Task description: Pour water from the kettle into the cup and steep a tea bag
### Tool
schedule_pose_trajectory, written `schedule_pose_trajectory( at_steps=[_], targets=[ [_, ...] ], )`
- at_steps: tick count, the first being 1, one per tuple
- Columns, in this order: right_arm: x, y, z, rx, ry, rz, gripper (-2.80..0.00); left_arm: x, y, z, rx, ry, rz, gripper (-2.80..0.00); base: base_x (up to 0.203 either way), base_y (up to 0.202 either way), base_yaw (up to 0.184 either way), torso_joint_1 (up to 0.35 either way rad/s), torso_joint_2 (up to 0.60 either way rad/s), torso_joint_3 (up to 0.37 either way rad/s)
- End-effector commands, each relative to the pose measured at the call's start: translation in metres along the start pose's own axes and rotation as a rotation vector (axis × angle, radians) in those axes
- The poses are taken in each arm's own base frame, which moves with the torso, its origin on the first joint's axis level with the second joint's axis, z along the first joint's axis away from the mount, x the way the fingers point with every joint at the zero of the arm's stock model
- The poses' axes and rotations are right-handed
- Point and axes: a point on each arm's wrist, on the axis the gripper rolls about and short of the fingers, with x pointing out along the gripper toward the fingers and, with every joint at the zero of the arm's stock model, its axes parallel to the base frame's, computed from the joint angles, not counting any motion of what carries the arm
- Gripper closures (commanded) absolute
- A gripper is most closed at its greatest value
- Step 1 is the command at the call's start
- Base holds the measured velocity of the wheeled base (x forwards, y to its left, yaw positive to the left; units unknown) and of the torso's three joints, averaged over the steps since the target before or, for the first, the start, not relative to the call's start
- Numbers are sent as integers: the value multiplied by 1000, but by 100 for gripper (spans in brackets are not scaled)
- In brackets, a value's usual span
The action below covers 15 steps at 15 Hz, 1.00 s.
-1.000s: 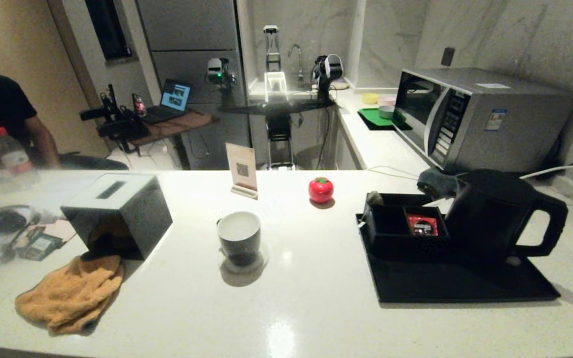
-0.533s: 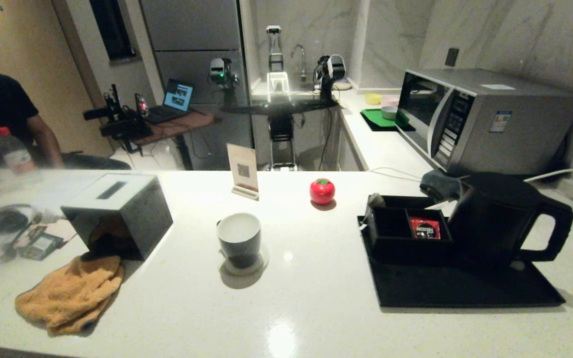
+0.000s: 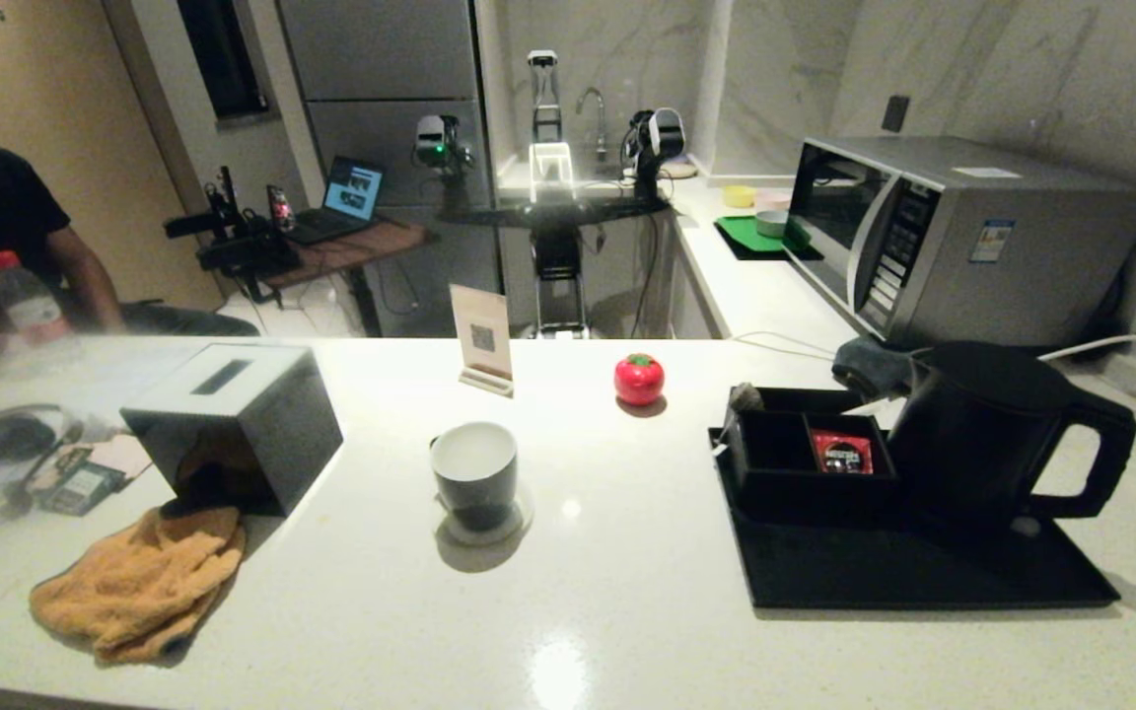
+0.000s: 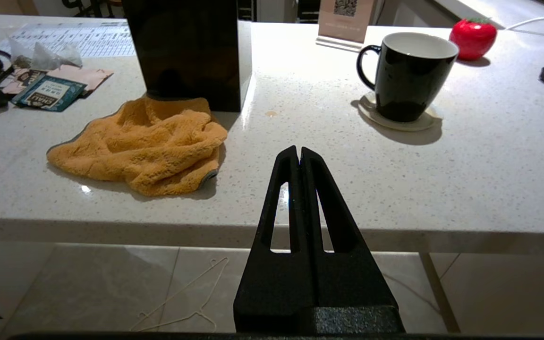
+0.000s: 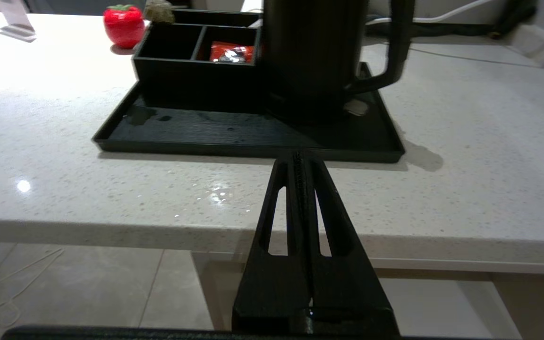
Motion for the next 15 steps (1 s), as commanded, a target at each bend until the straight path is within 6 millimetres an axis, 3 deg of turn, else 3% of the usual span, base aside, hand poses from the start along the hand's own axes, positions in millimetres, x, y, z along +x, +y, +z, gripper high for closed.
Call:
schedule_pose_trajectory(
  at_steps=[1, 15],
  targets=[
    [0, 0, 0, -5, 2, -2, 0, 0, 0, 0, -1, 0, 0, 0, 0, 0, 0, 0, 0, 0],
    [0, 0, 0, -8, 2, -1, 0, 0, 0, 0, -1, 0, 0, 0, 0, 0, 0, 0, 0, 0]
  ],
)
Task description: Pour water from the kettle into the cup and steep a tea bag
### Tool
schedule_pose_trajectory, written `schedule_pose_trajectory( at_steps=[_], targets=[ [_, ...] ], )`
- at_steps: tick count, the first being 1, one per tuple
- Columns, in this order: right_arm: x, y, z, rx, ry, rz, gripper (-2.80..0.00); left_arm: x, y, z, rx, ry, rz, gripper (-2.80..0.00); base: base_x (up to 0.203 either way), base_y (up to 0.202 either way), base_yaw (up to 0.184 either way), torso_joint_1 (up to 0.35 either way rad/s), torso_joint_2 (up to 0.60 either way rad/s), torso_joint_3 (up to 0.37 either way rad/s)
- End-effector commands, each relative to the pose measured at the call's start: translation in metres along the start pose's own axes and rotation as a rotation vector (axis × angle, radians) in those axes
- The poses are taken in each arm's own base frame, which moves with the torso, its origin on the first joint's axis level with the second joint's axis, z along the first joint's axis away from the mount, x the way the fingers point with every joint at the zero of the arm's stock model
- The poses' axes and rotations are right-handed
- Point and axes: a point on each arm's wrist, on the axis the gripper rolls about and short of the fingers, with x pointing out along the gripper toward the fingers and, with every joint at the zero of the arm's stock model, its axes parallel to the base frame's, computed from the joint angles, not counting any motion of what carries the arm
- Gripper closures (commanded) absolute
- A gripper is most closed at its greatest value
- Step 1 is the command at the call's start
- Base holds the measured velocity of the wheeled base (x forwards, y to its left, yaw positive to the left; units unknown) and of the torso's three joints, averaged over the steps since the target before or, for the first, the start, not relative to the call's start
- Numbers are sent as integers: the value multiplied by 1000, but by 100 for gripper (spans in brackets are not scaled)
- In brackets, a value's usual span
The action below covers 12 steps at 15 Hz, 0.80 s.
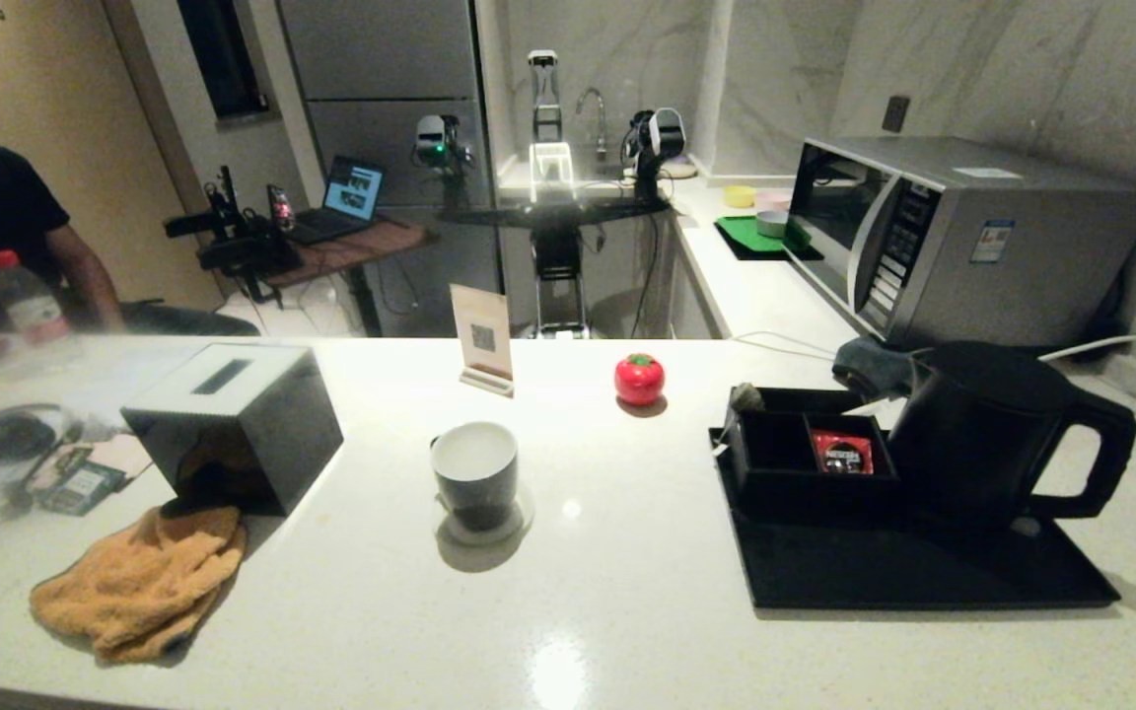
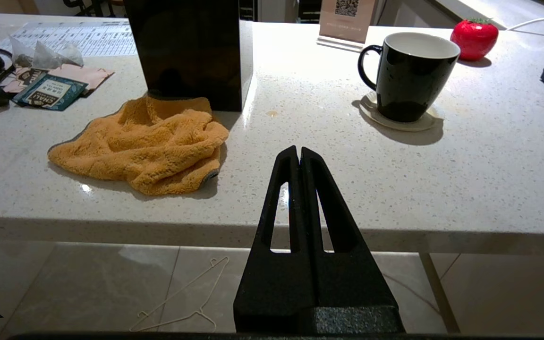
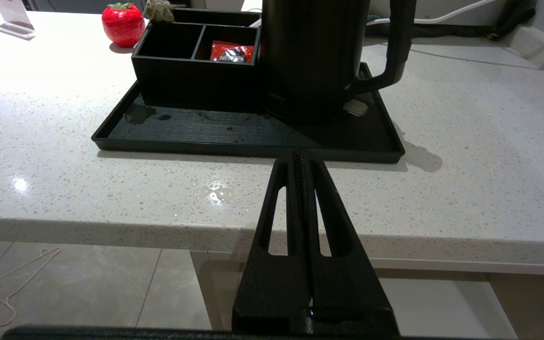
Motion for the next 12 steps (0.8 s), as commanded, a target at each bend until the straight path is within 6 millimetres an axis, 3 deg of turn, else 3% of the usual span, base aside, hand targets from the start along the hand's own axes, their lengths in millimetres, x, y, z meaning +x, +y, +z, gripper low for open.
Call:
schedule_pose_trajectory(
  at_steps=[1, 12],
  targets=[
    [0, 0, 0, -2, 1, 1, 0, 0, 0, 0, -1, 0, 0, 0, 0, 0, 0, 0, 0, 0],
    [0, 0, 0, 2, 10, 0, 0, 0, 0, 0, -1, 0, 0, 0, 0, 0, 0, 0, 0, 0]
  ],
)
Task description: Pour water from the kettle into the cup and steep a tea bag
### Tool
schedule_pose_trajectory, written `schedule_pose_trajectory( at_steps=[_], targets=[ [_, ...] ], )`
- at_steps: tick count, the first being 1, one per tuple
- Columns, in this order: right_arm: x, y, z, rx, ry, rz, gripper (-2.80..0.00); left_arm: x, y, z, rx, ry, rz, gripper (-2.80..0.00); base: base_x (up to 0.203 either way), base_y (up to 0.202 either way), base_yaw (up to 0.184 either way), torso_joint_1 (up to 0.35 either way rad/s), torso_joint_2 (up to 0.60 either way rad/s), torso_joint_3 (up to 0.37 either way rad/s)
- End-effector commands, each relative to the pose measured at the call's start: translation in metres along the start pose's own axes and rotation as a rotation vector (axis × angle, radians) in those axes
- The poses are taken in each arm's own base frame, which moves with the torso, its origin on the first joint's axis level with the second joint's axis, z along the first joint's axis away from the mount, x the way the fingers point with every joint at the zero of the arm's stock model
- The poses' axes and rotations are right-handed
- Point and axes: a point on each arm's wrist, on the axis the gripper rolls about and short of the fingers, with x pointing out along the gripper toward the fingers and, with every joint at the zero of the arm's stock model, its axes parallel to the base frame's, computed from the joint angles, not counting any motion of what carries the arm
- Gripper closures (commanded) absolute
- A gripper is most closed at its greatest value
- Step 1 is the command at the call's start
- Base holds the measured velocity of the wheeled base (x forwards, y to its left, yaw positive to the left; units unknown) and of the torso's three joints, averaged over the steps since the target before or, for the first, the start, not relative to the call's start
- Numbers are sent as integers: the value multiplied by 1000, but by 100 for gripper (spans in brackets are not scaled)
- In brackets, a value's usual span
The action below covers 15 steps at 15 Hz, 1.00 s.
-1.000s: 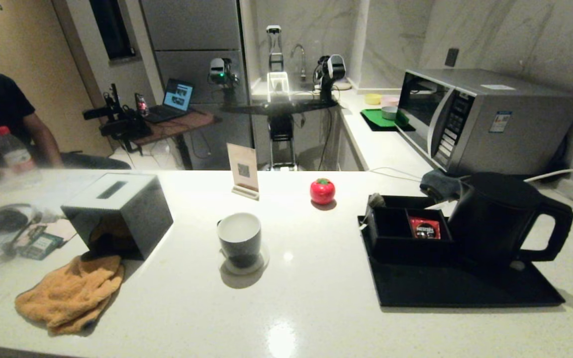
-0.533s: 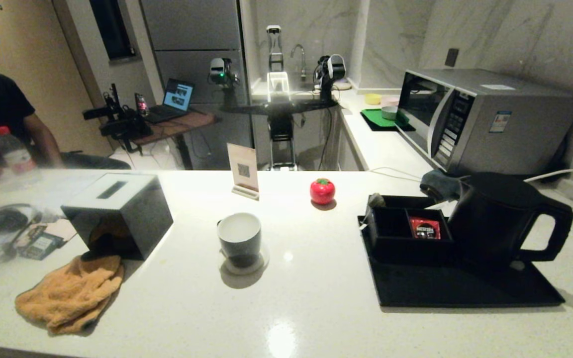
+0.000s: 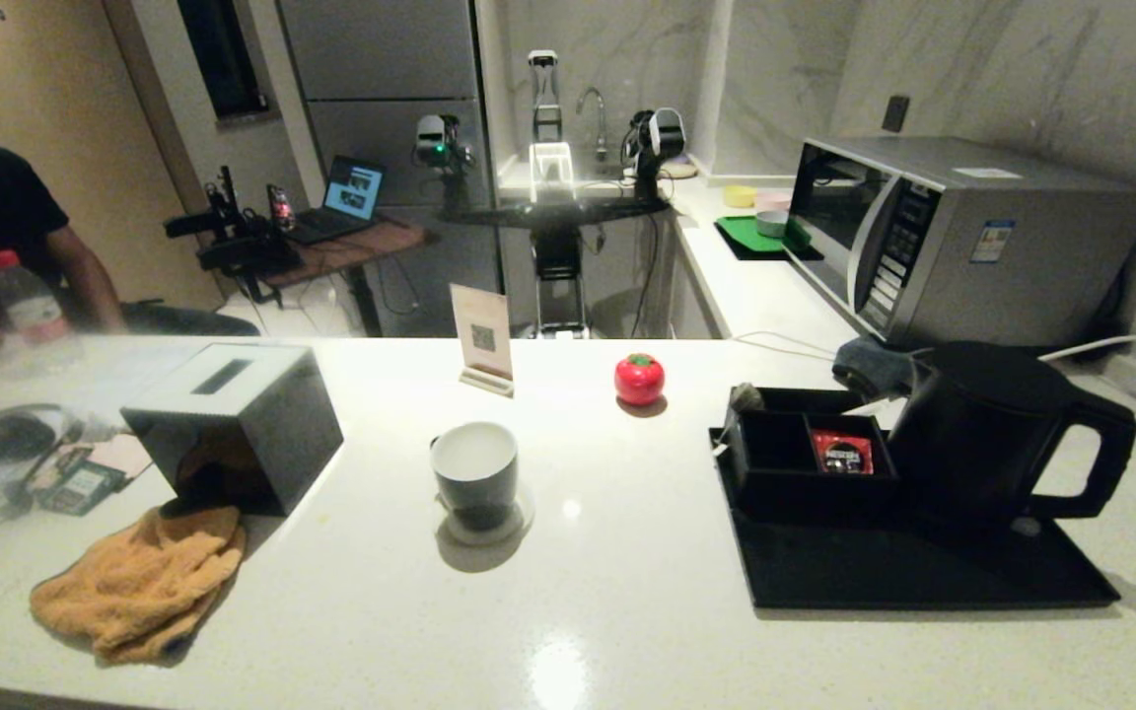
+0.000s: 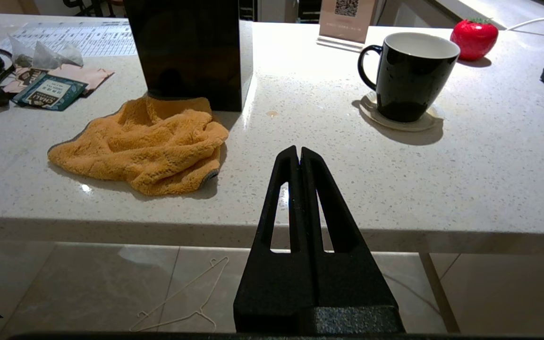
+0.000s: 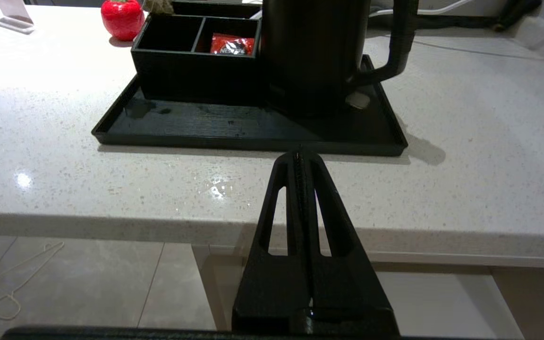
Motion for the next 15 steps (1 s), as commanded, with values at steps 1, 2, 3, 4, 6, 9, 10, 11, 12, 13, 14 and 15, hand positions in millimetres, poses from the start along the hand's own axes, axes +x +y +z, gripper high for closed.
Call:
schedule_pose_trajectory(
  at_steps=[1, 2, 3, 4, 6, 9, 10, 11, 12, 13, 14, 15],
  targets=[
    [0, 0, 0, -13, 2, 0, 0, 0, 0, 0, -1, 0, 0, 0, 0, 0, 0, 0, 0, 0],
    [0, 0, 1, -16, 1, 1, 0, 0, 0, 0, -1, 0, 0, 0, 0, 0, 0, 0, 0, 0],
    [1, 0, 3, -17, 8, 4, 0, 0, 0, 0, -1, 0, 0, 0, 0, 0, 0, 0, 0, 0],
    [3, 0, 7, -19, 23, 5, 0, 0, 0, 0, -1, 0, 0, 0, 0, 0, 0, 0, 0, 0],
    [11, 0, 16, -22, 60, 7, 0, 0, 0, 0, -1, 0, 0, 0, 0, 0, 0, 0, 0, 0],
    [32, -1, 36, -18, 97, 6, 0, 0, 0, 0, -1, 0, 0, 0, 0, 0, 0, 0, 0, 0],
    [40, -1, 44, -18, 107, 4, 0, 0, 0, 0, -1, 0, 0, 0, 0, 0, 0, 0, 0, 0],
    [48, -1, 51, -18, 115, -2, 0, 0, 0, 0, -1, 0, 0, 0, 0, 0, 0, 0, 0, 0],
    [56, -2, 57, -18, 121, -14, 0, 0, 0, 0, -1, 0, 0, 0, 0, 0, 0, 0, 0, 0],
    [65, -3, 62, -16, 129, -33, 0, 0, 0, 0, -1, 0, 0, 0, 0, 0, 0, 0, 0, 0],
    [73, -4, 65, -13, 135, -62, 0, 0, 0, 0, -1, 0, 0, 0, 0, 0, 0, 0, 0, 0],
    [81, -7, 67, -10, 147, -93, 0, 0, 0, 0, -1, 0, 0, 0, 0, 0, 0, 0, 0, 0]
  ],
)
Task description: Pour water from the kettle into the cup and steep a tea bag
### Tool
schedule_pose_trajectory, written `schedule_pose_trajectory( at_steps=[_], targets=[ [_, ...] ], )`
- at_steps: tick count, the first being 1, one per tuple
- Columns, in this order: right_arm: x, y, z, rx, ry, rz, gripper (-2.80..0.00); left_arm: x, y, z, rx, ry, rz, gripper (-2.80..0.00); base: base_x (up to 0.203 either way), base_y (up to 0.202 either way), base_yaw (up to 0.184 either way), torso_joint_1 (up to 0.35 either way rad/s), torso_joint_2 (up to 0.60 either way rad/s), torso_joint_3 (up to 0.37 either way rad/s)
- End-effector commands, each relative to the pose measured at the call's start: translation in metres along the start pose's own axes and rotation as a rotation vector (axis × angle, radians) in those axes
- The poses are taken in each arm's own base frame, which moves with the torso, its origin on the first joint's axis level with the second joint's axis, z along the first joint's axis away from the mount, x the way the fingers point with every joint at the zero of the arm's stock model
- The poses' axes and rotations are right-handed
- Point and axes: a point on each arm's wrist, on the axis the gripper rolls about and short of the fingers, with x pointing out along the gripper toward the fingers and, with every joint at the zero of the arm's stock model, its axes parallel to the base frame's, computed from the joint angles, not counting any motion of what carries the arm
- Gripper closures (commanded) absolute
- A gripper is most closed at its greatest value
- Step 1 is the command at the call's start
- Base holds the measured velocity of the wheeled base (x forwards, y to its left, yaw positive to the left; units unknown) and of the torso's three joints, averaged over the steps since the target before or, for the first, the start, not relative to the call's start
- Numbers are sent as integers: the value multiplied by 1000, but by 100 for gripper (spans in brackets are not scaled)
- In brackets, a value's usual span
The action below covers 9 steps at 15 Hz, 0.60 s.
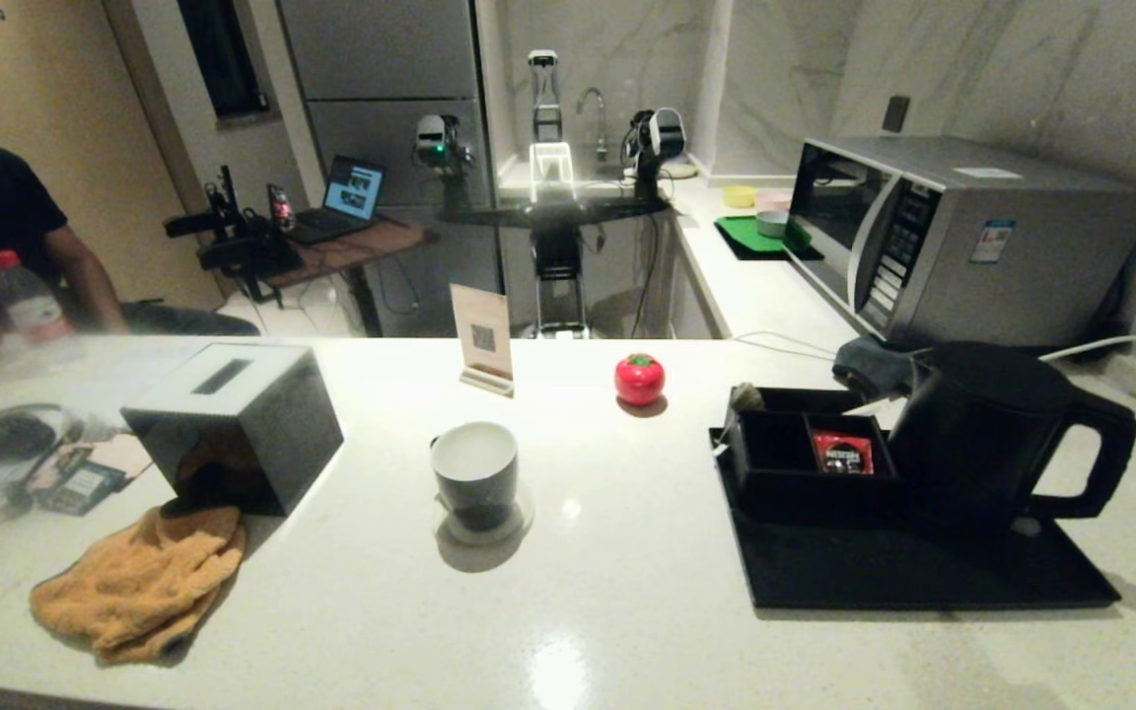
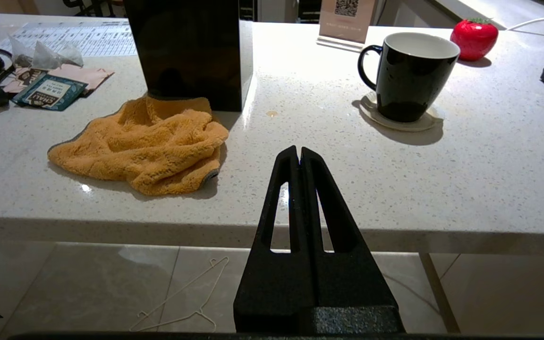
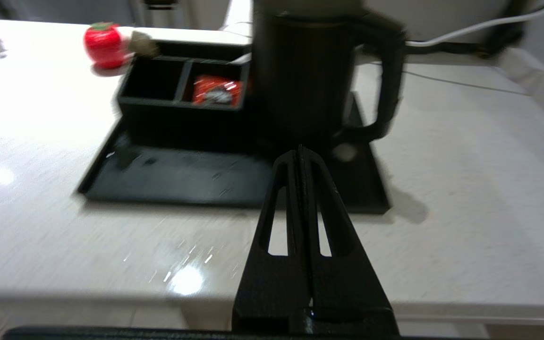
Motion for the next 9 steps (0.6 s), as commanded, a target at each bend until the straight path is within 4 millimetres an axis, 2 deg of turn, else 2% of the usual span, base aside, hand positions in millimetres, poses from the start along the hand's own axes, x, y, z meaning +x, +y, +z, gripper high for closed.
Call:
schedule_pose_trajectory(
  at_steps=[1, 3, 8, 9],
  targets=[
    [28, -4, 1, 6, 112, -63, 0, 0, 0, 0, -1, 0, 0, 0, 0, 0, 0, 0, 0, 0],
    [39, -9, -1, 14, 160, -111, 0, 0, 0, 0, -1, 0, 0, 0, 0, 0, 0, 0, 0, 0],
    [50, -18, -15, 92, 279, -212, 0, 0, 0, 0, -1, 0, 0, 0, 0, 0, 0, 0, 0, 0],
    [51, -18, -19, 108, 302, -213, -280, 0, 0, 0, -1, 0, 0, 0, 0, 0, 0, 0, 0, 0]
  ],
)
